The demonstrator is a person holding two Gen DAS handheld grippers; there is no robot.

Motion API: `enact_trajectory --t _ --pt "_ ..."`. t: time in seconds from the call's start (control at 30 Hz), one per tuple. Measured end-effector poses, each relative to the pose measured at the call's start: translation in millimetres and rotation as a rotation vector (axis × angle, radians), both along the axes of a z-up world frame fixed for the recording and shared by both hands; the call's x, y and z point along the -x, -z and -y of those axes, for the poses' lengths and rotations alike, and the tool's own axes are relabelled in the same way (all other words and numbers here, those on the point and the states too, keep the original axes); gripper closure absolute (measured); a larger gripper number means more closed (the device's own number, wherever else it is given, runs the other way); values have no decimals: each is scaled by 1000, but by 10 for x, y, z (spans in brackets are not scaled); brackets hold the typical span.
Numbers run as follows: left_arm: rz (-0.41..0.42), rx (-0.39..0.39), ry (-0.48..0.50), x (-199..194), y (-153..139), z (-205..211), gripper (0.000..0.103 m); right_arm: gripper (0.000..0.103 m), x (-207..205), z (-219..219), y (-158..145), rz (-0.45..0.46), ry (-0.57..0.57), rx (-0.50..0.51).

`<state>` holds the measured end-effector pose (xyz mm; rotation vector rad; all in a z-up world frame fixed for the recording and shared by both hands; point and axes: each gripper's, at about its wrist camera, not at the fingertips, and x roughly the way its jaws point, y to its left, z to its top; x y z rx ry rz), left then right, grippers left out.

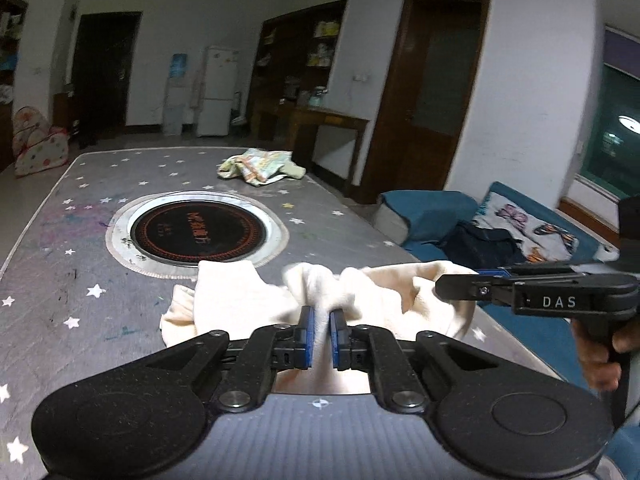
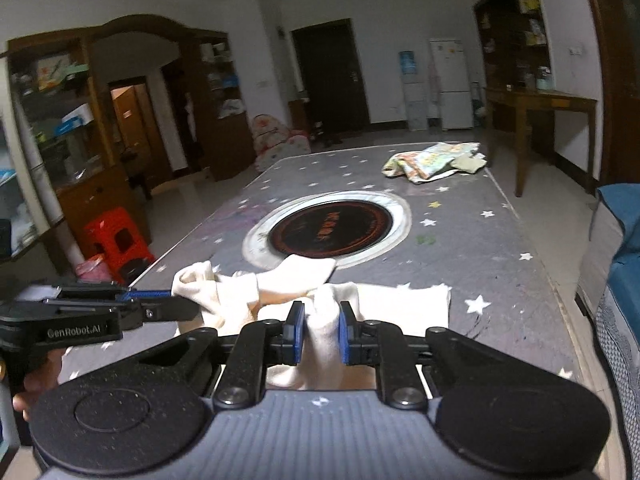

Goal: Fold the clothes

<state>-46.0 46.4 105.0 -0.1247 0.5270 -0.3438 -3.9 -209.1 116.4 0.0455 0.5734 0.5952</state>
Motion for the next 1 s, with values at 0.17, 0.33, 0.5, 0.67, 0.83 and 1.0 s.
enact_trajectory --t 0.17,0.33,0.5,0.67,0.83,1.0 --pt "-10 24 44 304 61 -94 98 88 308 68 91 -41 -72 52" --pt "-39 -3 61 413 130 -91 98 88 583 37 264 -100 -157 113" --pt "-63 -3 40 276 130 -40 92 87 716 -8 390 -127 -191 161" --pt "-114 -60 9 -28 242 185 59 82 683 48 377 -138 -157 127" --pt "-175 -81 20 -306 431 401 57 79 642 105 334 -120 -120 109" --pt "-222 -88 31 -435 581 469 82 73 599 145 305 -103 -87 97"
